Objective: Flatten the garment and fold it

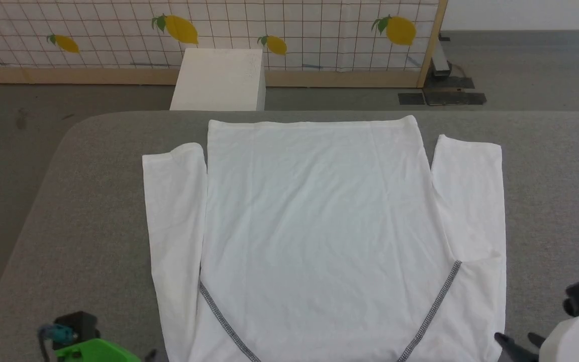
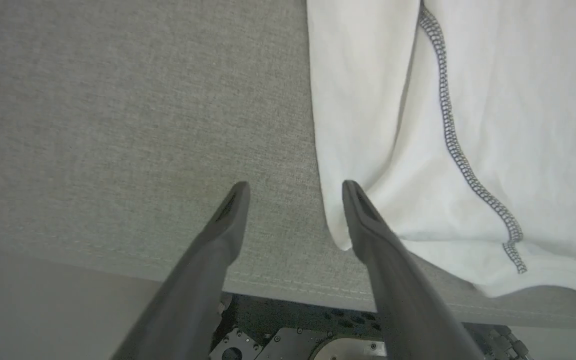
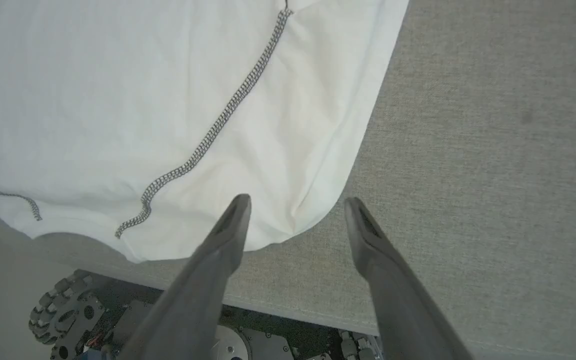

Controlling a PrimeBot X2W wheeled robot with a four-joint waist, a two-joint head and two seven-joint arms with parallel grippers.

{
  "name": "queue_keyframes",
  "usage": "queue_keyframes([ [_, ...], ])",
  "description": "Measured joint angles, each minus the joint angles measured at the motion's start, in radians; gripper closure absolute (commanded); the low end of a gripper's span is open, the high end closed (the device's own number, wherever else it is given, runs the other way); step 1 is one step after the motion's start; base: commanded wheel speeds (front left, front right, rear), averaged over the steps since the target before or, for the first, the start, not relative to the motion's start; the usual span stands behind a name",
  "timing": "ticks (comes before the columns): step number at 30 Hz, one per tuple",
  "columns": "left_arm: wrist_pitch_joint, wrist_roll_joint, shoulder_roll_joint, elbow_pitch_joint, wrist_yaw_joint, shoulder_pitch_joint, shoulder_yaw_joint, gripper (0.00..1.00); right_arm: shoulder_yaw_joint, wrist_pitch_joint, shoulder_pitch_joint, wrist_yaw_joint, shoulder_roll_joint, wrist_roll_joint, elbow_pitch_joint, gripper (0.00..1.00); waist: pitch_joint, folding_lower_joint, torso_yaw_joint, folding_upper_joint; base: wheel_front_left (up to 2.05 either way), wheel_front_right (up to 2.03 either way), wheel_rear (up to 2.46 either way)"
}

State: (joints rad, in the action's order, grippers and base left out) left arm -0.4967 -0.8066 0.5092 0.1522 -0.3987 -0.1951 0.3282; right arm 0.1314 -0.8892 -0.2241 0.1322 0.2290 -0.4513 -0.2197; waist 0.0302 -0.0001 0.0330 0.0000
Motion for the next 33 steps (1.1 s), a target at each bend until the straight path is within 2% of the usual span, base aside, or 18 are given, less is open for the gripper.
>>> queue_keyframes([
  [1, 0.029, -0.004, 0.019, 0.062, -0.044, -0.004, -0.083, 0.00, 0.082, 0.003, 0.021, 0.000, -0.024, -0.013, -0.044, 0.00, 0.004, 0.0000, -0.003, 0.0000, 0.00, 0.00, 0.00],
  [2, 0.055, -0.012, 0.016, 0.082, -0.055, -0.004, -0.119, 0.00, 0.116, 0.015, 0.043, 0.000, -0.027, -0.002, -0.053, 0.00, 0.007, 0.0000, -0.004, 0.0000, 0.00, 0.00, 0.00],
  [6, 0.241, -0.012, -0.018, 0.125, -0.060, 0.004, -0.244, 0.00, 0.220, 0.109, 0.196, 0.000, -0.064, 0.049, -0.023, 0.00, 0.025, 0.0000, -0.013, 0.0000, 0.00, 0.00, 0.00],
  [8, 0.344, 0.005, -0.036, 0.127, -0.039, 0.014, -0.279, 0.00, 0.254, 0.171, 0.286, 0.000, -0.071, 0.088, 0.028, 0.00, 0.037, 0.0000, -0.017, 0.0000, 0.00, 0.00, 0.00],
  [10, 0.465, 0.036, -0.058, 0.124, 0.006, 0.035, -0.295, 0.00, 0.268, 0.214, 0.378, 0.000, -0.068, 0.126, 0.105, 0.00, 0.055, 0.0000, -0.021, 0.0000, 0.00, 0.00, 0.00],
  [15, 0.687, 0.112, -0.086, 0.087, 0.092, 0.103, -0.290, 0.00, 0.275, 0.246, 0.575, 0.000, -0.045, 0.203, 0.290, 0.00, 0.113, 0.0000, -0.021, 0.0000, 0.00, 0.00, 0.00],
  [18, 0.738, 0.168, -0.107, 0.074, 0.129, 0.157, -0.276, 0.00, 0.275, 0.228, 0.698, 0.000, -0.022, 0.243, 0.393, 0.00, 0.158, 0.0001, -0.015, 0.0000, 0.00, 0.00, 0.00],
  [23, 0.751, 0.271, -0.165, 0.092, 0.172, 0.225, -0.275, 0.00, 0.289, 0.190, 0.873, 0.000, 0.014, 0.326, 0.522, 0.00, 0.241, 0.0001, 0.002, 0.0000, 0.00, 0.00, 0.00],
  [28, 0.754, 0.327, -0.244, 0.134, 0.222, 0.256, -0.315, 0.00, 0.293, 0.163, 0.995, 0.000, 0.027, 0.415, 0.598, 0.00, 0.329, 0.0002, 0.026, 0.0000, 0.00, 0.00, 0.00],
  [33, 0.754, 0.359, -0.284, 0.143, 0.267, 0.267, -0.331, 0.00, 0.292, 0.150, 1.070, 0.000, 0.043, 0.483, 0.646, 0.00, 0.407, 0.0002, 0.054, 0.0000, 0.00, 0.00, 0.00],
])
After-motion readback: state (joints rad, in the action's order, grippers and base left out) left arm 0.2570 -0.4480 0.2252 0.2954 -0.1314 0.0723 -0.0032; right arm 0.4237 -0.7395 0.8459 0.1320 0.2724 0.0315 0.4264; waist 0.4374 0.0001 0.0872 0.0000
